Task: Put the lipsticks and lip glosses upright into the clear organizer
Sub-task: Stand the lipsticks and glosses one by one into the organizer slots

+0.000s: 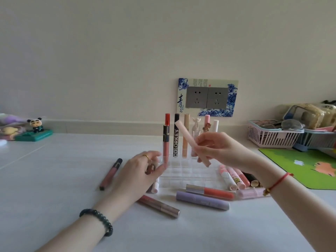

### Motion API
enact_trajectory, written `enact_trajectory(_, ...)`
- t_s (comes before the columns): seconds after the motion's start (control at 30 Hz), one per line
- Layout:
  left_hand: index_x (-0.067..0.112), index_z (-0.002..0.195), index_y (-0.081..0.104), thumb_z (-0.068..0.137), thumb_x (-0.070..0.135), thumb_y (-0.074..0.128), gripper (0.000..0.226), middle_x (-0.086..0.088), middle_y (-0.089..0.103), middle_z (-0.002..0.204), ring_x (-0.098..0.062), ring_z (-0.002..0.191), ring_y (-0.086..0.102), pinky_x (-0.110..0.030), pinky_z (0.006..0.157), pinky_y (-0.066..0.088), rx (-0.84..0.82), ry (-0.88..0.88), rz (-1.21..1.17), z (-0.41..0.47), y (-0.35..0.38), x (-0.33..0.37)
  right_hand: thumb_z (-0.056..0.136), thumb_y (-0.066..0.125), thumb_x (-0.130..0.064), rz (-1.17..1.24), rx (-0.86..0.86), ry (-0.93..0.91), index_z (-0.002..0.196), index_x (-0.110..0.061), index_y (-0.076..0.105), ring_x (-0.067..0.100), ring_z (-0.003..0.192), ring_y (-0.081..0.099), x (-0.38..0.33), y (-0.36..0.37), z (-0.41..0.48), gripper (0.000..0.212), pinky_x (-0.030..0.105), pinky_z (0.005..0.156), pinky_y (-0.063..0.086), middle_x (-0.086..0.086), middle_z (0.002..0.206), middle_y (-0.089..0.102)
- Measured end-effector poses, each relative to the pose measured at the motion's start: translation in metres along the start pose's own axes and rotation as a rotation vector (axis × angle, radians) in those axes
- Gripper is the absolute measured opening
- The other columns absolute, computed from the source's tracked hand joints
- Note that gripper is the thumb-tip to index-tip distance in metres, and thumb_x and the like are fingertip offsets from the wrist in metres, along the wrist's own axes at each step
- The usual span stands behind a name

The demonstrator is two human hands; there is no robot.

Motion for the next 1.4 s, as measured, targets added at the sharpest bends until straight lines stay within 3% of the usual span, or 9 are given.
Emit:
enact_trajectory(0.23, 0.05, 0.109, 0.041, 0.072, 0.059, 0.053, 0.04, 0.024, 0.057, 0.102, 0.0, 0.094, 0.055, -0.006, 0.079, 0.04, 0.177, 0.172, -0.263, -0.004, -0.013, 0.018, 0.079, 0.066, -0.018, -0.332, 0.042, -0.119, 0.091, -0.016, 0.071, 0.012, 0.057, 0.06, -0.027, -0.009, -0.004, 0.013, 0.022, 0.058, 0.055, 0.0, 0.072, 0.07)
enact_trajectory(0.37, 0.026, 0.11, 0.063, 0.08, 0.039, 0.059, 0.033, 0.017, 0.062, 0.092, -0.003, 0.089, 0.057, -0.003, 0.074, 0.038, 0.169, 0.232, -0.248, -0.005, -0.01, 0.026, 0.074, 0.071, -0.016, -0.34, 0.106, -0.194, 0.088, -0.015, 0.072, 0.008, 0.055, 0.061, -0.039, 0.0, -0.001, 0.014, 0.017, 0.056, 0.053, -0.002, 0.071, 0.07)
enact_trajectory(0.6, 0.03, 0.098, 0.069, 0.073, 0.037, 0.069, 0.026, 0.001, 0.072, 0.089, -0.016, 0.08, 0.066, -0.013, 0.062, 0.052, 0.065, -0.034, -0.496, -0.003, -0.003, 0.018, 0.068, 0.075, -0.007, 0.0, 0.268, -0.227, 0.083, -0.017, 0.063, 0.006, 0.064, 0.068, -0.046, 0.013, 0.003, 0.022, 0.016, 0.061, 0.055, -0.004, 0.075, 0.068)
enact_trajectory(0.7, 0.026, 0.093, 0.071, 0.067, 0.037, 0.072, 0.028, 0.007, 0.074, 0.083, -0.012, 0.086, 0.066, -0.026, 0.08, 0.049, 0.062, -0.093, -0.627, 0.0, -0.001, 0.015, 0.067, 0.074, -0.004, 0.174, 0.285, -0.203, 0.083, -0.016, 0.063, 0.009, 0.067, 0.069, -0.044, 0.022, 0.006, 0.023, 0.018, 0.065, 0.056, 0.0, 0.076, 0.07)
enact_trajectory(0.87, 0.037, 0.084, 0.072, 0.07, 0.038, 0.074, 0.013, 0.007, 0.074, 0.084, -0.027, 0.071, 0.067, -0.031, 0.065, 0.051, 0.091, -0.131, -0.684, 0.0, -0.003, 0.018, 0.069, 0.073, -0.004, 0.07, 0.279, -0.177, 0.083, -0.012, 0.063, 0.004, 0.067, 0.068, -0.038, 0.027, 0.011, 0.019, 0.012, 0.064, 0.054, 0.0, 0.077, 0.069)
enact_trajectory(0.97, 0.039, 0.083, 0.066, 0.077, 0.026, 0.068, 0.015, 0.022, 0.071, 0.079, 0.002, 0.074, 0.063, -0.015, 0.07, 0.049, 0.181, -0.121, -0.673, 0.004, -0.01, 0.01, 0.076, 0.068, -0.005, 0.004, 0.427, -0.121, 0.09, -0.01, 0.063, 0.01, 0.075, 0.068, -0.026, 0.011, 0.021, 0.015, 0.02, 0.071, 0.057, 0.002, 0.083, 0.068)
enact_trajectory(1.07, 0.037, 0.088, 0.064, 0.081, 0.018, 0.065, 0.02, 0.017, 0.07, 0.082, 0.007, 0.076, 0.061, -0.006, 0.07, 0.045, 0.226, -0.132, -0.667, 0.006, -0.015, 0.002, 0.079, 0.064, -0.005, -0.145, 0.476, -0.114, 0.098, -0.003, 0.062, 0.018, 0.085, 0.065, -0.021, 0.008, 0.031, 0.019, 0.023, 0.081, 0.052, 0.008, 0.091, 0.067)
enact_trajectory(1.23, 0.031, 0.089, 0.066, 0.084, 0.022, 0.062, 0.012, 0.0, 0.07, 0.096, -0.018, 0.057, 0.056, -0.021, 0.053, 0.045, 0.28, -0.173, -0.644, 0.01, -0.022, -0.013, 0.079, 0.064, -0.005, -0.243, 0.494, -0.098, 0.097, -0.004, 0.061, 0.014, 0.077, 0.059, -0.014, 0.018, 0.043, 0.017, 0.019, 0.076, 0.047, 0.001, 0.083, 0.061)
enact_trajectory(1.4, 0.037, 0.084, 0.063, 0.085, 0.021, 0.061, 0.016, -0.001, 0.07, 0.094, -0.021, 0.092, 0.065, -0.025, 0.081, 0.05, 0.313, -0.197, -0.603, 0.013, -0.029, -0.029, 0.079, 0.064, -0.005, -0.28, 0.459, -0.053, 0.102, -0.005, 0.056, 0.016, 0.074, 0.059, -0.005, 0.028, 0.052, 0.024, 0.022, 0.072, 0.046, 0.008, 0.088, 0.067)
Point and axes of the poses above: each hand's wrist, its own z-axis towards the middle knuckle, its own y-axis out of the palm, x = y × z, the point moved 5 cm from there along z, towards the middle knuckle
